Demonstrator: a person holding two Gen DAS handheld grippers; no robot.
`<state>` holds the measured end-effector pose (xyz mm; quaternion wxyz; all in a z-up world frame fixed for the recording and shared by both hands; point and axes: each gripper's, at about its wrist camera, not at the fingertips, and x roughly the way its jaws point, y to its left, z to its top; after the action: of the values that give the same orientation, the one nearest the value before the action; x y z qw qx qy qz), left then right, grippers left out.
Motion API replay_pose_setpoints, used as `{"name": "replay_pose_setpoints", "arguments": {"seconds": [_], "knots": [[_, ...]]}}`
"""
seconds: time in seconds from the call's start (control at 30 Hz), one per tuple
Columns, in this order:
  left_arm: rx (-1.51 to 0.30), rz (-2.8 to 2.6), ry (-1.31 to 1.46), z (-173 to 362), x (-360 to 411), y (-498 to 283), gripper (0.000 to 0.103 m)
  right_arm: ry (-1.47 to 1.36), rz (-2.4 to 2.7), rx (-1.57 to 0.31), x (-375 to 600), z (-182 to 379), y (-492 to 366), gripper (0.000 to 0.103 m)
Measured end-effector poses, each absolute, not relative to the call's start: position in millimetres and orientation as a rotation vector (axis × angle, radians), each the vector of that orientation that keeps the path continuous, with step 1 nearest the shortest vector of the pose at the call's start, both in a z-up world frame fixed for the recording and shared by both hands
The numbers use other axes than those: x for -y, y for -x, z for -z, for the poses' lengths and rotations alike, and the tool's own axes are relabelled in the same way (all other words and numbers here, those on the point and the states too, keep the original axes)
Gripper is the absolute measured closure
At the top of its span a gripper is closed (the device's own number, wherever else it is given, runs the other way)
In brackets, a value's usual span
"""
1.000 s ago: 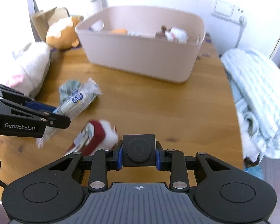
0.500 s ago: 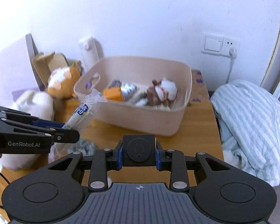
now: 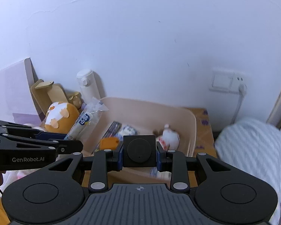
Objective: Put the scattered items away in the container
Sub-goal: 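Carry the bread packet and black box up over the basket, then open both tools to drop the bread packet and box into the basket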
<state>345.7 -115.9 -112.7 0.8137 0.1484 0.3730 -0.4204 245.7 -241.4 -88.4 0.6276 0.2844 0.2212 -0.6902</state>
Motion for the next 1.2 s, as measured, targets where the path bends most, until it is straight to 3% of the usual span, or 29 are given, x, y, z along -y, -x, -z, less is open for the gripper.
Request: {"name": "replay_pose_setpoints", "arguments": {"seconds": [0.8, 1.1, 1.17, 1.2], "knots": [[-0.964, 0.747, -0.476, 206, 189, -420, 0.072, -0.894, 1.617, -0.581, 318, 182, -206, 0.074], [-0.986, 0.729, -0.486, 214, 188, -421, 0.071, -0.92, 1.627, -0.615, 322, 197, -207, 0.074], [-0.994, 0.731, -0.476, 212, 187, -420, 0.062, -0.924, 1.629, -0.622, 321, 200, -208, 0.074], [-0.997, 0.734, -0.46, 211, 185, -421, 0.051, -0.925, 1.629, -0.626, 322, 201, -208, 0.073]]}}
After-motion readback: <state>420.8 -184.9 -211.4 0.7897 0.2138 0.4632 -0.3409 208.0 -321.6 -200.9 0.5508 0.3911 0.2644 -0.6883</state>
